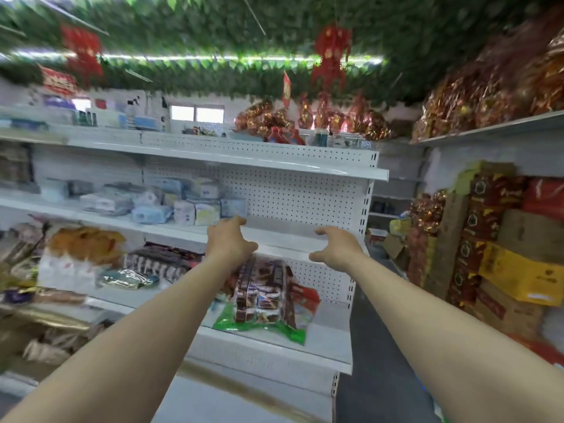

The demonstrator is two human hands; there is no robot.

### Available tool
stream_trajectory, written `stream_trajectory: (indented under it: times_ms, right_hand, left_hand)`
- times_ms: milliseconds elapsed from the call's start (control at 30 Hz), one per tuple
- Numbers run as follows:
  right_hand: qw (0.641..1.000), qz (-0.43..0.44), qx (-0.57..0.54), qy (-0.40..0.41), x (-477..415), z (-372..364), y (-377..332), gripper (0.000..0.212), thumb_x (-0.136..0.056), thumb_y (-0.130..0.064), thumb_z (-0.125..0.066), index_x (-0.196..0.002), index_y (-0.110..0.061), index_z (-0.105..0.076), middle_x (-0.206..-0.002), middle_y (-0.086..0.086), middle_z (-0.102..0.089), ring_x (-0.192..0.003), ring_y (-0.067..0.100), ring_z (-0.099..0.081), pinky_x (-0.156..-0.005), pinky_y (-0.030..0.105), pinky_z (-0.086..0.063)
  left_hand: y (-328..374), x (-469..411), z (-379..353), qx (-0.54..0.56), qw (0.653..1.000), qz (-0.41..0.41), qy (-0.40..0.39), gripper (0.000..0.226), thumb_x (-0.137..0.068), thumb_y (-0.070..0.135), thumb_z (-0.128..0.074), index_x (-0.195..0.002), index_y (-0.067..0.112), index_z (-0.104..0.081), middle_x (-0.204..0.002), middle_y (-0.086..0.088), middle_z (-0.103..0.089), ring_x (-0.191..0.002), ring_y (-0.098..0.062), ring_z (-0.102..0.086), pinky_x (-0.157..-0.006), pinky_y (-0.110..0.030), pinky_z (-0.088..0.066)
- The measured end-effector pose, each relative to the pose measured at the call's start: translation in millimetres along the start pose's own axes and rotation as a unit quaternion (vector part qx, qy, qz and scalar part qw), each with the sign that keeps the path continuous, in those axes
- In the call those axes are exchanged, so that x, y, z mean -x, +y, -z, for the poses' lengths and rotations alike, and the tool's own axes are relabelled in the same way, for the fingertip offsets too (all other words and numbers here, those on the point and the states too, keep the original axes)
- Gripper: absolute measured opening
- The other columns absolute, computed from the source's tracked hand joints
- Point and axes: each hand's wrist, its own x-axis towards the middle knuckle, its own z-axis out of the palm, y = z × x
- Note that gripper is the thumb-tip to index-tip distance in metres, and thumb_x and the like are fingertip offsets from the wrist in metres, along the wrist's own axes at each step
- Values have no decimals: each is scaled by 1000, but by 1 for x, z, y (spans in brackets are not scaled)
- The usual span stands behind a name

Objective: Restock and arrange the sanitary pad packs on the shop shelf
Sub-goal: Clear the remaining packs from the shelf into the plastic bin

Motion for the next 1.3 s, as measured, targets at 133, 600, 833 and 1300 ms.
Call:
stream_trajectory:
  times_ms: [133,600,833,1300]
  right_hand:
    - [1000,8,0,-2,-1,-16,-42,70,-86,-26,-79,-147,-21,-47,-150,6,-48,-127,26,-54,-94,31,-45]
    - [999,29,22,-16,-114,-81,-96,69,-85,-27,-79,-146,-23,-48,-149,3,-49,-132,26,-50,-101,37,-45]
    - [999,30,-2,-29,-226,-112,-111,68,-86,-29,-78,-147,-19,-48,-148,4,-50,-128,25,-53,-102,36,-47]
    - [994,-21,-96,-57,-378,-223,-167,60,-92,-34,-72,-142,-9,-52,-145,7,-53,-127,23,-53,-101,28,-42]
  left_hand:
    - [-35,-5,35,-19,1000,10,8,64,-84,35,-77,-142,25,-50,-140,-11,-52,-130,-36,-44,-103,-46,-46]
    - [-103,-115,20,23,999,35,13,65,-84,35,-77,-141,24,-49,-135,-10,-55,-125,-33,-48,-94,-45,-51]
    - [-138,-218,0,29,997,68,11,65,-82,39,-77,-140,24,-51,-137,-10,-56,-122,-32,-52,-95,-46,-51]
    - [-256,-381,-21,66,995,70,-4,64,-87,40,-75,-141,15,-52,-139,-9,-58,-129,-31,-51,-97,-36,-44]
